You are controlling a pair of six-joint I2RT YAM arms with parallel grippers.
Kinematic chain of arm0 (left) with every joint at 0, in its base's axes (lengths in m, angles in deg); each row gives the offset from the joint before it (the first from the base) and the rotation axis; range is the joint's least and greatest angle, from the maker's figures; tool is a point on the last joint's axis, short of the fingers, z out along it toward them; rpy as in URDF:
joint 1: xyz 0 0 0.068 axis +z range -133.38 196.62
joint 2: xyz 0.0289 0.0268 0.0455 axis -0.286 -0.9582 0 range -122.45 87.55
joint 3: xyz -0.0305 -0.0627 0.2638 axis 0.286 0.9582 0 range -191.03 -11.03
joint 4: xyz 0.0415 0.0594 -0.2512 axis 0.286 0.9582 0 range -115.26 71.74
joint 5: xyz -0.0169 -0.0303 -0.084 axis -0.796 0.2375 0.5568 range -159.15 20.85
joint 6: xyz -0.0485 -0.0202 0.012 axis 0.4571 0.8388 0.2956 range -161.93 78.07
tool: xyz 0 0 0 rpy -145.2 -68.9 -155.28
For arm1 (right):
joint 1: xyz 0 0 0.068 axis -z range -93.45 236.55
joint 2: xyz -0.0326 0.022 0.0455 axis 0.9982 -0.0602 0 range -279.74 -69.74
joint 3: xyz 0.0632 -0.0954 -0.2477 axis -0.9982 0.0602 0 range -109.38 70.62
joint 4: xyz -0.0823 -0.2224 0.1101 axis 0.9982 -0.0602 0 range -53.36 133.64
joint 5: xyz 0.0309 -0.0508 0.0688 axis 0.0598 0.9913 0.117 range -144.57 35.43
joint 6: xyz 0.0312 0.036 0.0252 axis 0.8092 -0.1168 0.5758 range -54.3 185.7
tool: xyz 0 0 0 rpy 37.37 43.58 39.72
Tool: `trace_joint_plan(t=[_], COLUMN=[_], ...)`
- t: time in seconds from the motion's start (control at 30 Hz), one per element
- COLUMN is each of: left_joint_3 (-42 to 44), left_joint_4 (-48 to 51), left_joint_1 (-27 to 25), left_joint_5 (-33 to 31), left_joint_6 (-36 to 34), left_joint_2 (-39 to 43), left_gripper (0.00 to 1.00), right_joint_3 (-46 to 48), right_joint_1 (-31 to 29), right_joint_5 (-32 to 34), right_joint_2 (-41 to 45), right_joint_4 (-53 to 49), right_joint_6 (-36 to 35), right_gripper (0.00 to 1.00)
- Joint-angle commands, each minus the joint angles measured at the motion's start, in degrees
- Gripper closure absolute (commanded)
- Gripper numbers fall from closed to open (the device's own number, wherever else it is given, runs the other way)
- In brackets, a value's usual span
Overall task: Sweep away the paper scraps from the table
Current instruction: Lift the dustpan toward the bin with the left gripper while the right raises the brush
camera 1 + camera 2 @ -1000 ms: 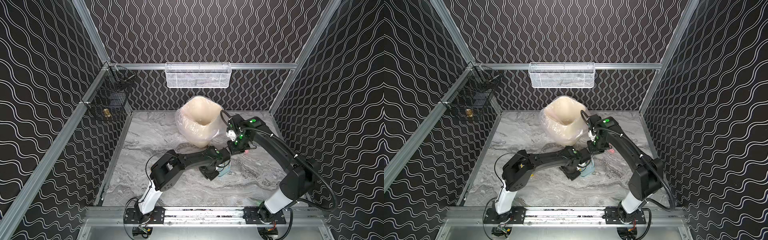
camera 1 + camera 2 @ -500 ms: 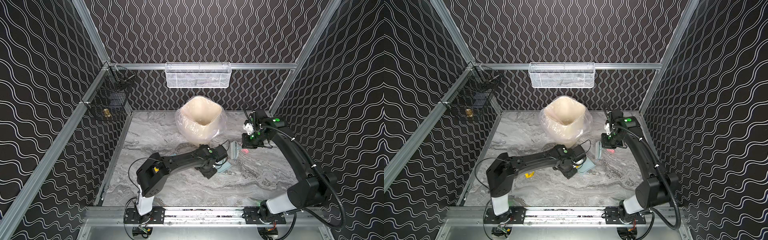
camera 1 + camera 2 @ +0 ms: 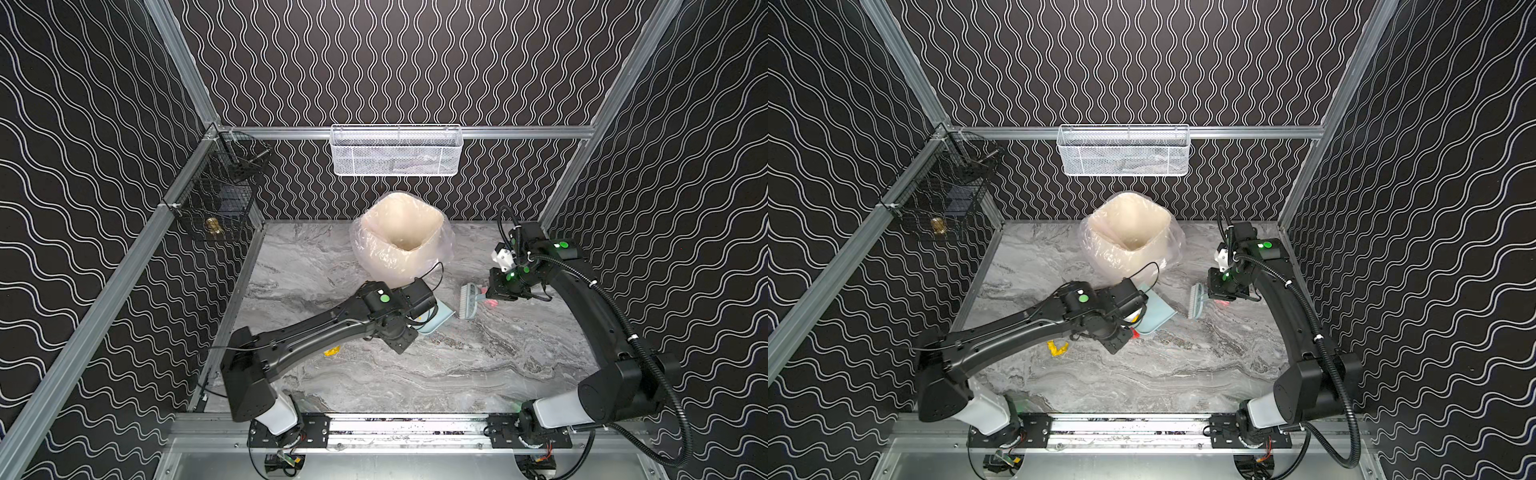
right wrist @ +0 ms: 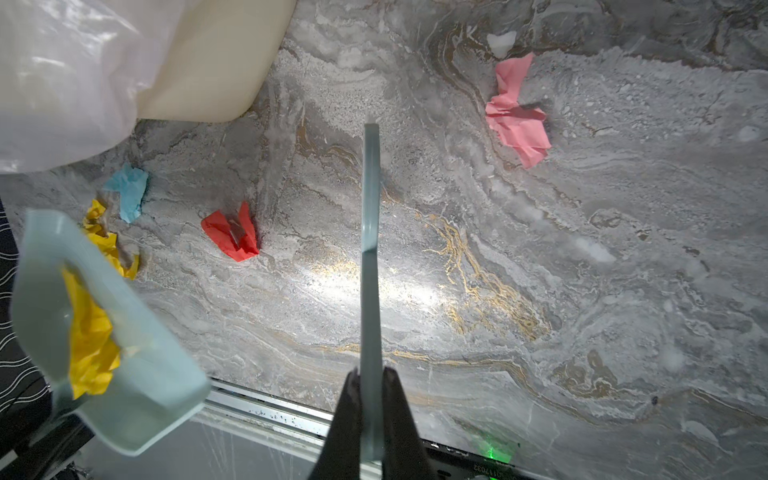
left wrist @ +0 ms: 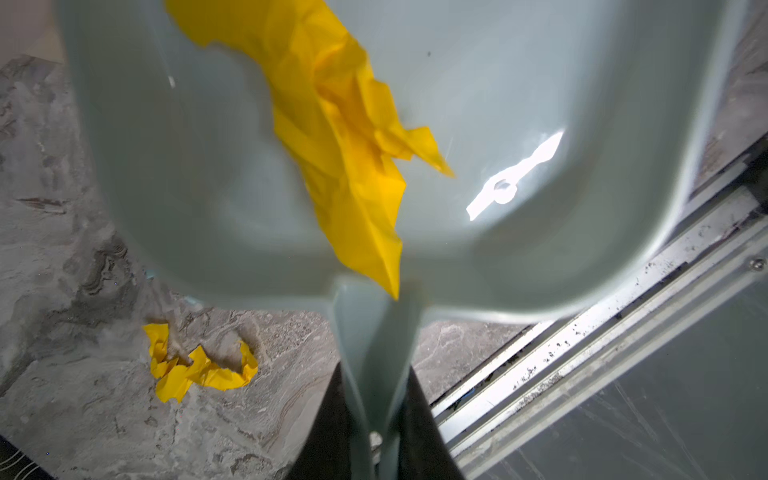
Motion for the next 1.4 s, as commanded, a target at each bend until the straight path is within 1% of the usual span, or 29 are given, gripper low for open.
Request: trace_joint_plan(t=[0.0,0.13,0.3,0.4,0.5,0.63,0.73,0.77,0.83,0.93,1.1,1.2,1.37], left_joint_3=[-0.66,-2.05,-4.76,-7.32,-10.90,-16.07,-21.02,-22.47,-25.72,-28.28,-35.51,-40.54,-48.93], left_joint_4=[5.93,10.72,14.60,16.70,18.39,20.00,21.98,22.36,23.46,23.61,24.15,24.62,24.88], left_joint_1=[0.34,2.69,9.64,15.10,20.49,25.55,28.17,28.80,29.26,29.64,30.72,30.72,30.74], left_joint_5=[-1.48,-3.10,-3.95,-4.15,-4.21,-3.94,-5.63,-6.18,-9.65,-13.90,-15.28,-18.12,-20.19], left_joint_6=[2.56,4.27,4.94,2.97,-0.69,-6.14,-9.66,-10.59,-12.62,-13.54,-13.24,-13.86,-14.51], left_joint_2=[2.84,6.75,11.34,12.34,11.54,8.78,5.57,4.57,2.20,-0.29,-5.32,-8.87,-15.48], left_gripper=[1.00,1.00,1.00,1.00,1.00,1.00,1.00,1.00,1.00,1.00,1.00,1.00,1.00], right_joint_3=[-0.95,-1.63,-1.24,-0.60,0.16,2.57,4.09,4.45,5.65,7.41,10.19,11.93,14.43], right_joint_1=[0.25,0.33,0.42,0.42,0.43,0.44,0.42,0.42,0.43,0.44,0.37,0.34,0.26], right_joint_5=[-1.12,-1.30,-3.09,-4.20,-4.73,-6.55,-6.89,-6.86,-7.11,-7.32,-8.75,-9.04,-10.12], right_joint_2=[-0.25,-0.49,-0.10,0.55,1.41,3.35,4.58,4.98,5.91,7.28,8.89,9.90,10.73], right_joint_4=[0.47,0.19,0.86,1.49,1.51,2.89,3.86,3.92,4.05,4.32,4.14,4.06,4.86], right_joint_6=[-0.89,-1.03,-0.08,0.73,1.20,2.49,3.45,3.70,4.01,4.13,4.04,3.52,2.97], right_gripper=[1.00,1.00,1.00,1.00,1.00,1.00,1.00,1.00,1.00,1.00,1.00,1.00,1.00])
